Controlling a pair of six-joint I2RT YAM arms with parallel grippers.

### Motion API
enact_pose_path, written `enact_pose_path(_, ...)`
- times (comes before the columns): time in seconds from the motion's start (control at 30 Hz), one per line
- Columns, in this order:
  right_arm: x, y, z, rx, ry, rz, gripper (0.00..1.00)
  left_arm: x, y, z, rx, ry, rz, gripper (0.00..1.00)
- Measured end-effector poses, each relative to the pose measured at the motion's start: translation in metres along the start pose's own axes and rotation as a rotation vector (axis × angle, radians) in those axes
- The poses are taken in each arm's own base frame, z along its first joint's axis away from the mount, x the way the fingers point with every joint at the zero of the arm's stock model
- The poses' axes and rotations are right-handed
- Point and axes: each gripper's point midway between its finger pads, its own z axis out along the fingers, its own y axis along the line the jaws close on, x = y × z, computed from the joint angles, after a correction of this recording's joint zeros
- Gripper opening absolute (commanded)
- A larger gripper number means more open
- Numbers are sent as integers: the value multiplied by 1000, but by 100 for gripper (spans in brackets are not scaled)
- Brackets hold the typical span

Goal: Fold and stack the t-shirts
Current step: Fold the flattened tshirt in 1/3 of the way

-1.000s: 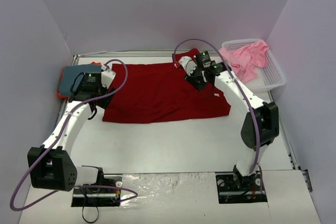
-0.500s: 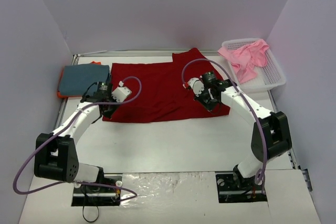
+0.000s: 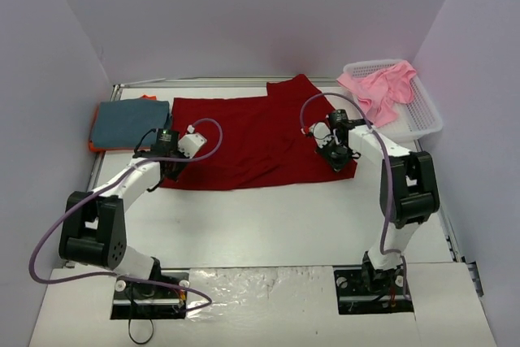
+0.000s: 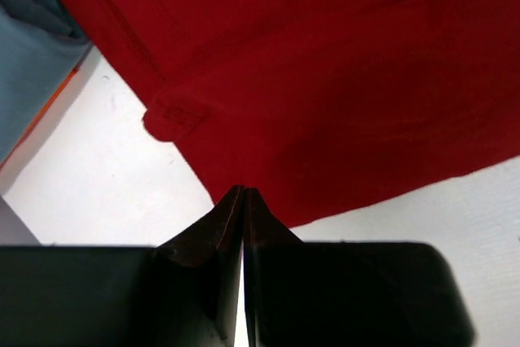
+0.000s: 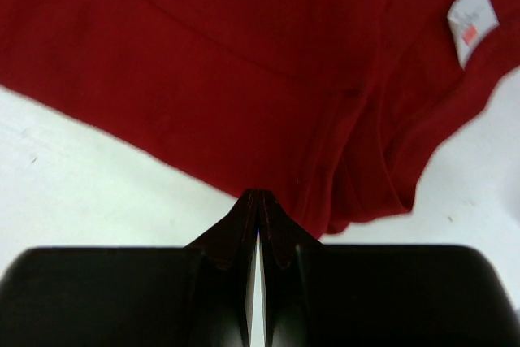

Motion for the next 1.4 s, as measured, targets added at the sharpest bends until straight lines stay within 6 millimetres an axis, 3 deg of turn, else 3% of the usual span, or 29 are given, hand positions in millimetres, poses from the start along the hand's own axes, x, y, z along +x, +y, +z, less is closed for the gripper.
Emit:
enact_pose_path(0.17, 6, -5, 33, -46, 64, 22, 0, 12, -9, 23, 35, 56, -1, 2)
enact_pose_path(0.27, 2, -11, 34, -43, 55, 30, 0, 23, -16, 37, 71, 114, 4, 2)
enact_pose_path(0.4, 2, -12, 34, -46, 55, 27, 0, 10, -6, 48, 70, 151, 13, 2)
enact_pose_path(0.8, 8, -10, 33, -31, 42, 9, 0, 24, -3, 43, 42, 244, 51, 2)
enact_pose_path(1.07, 44, 7, 22, -51, 125, -10, 0, 45, -30, 23, 111, 320, 125, 2)
enact_pose_path(1.4, 111, 41, -1, -166, 346, -15, 0, 69, -61, 0, 196, 388, 229, 3)
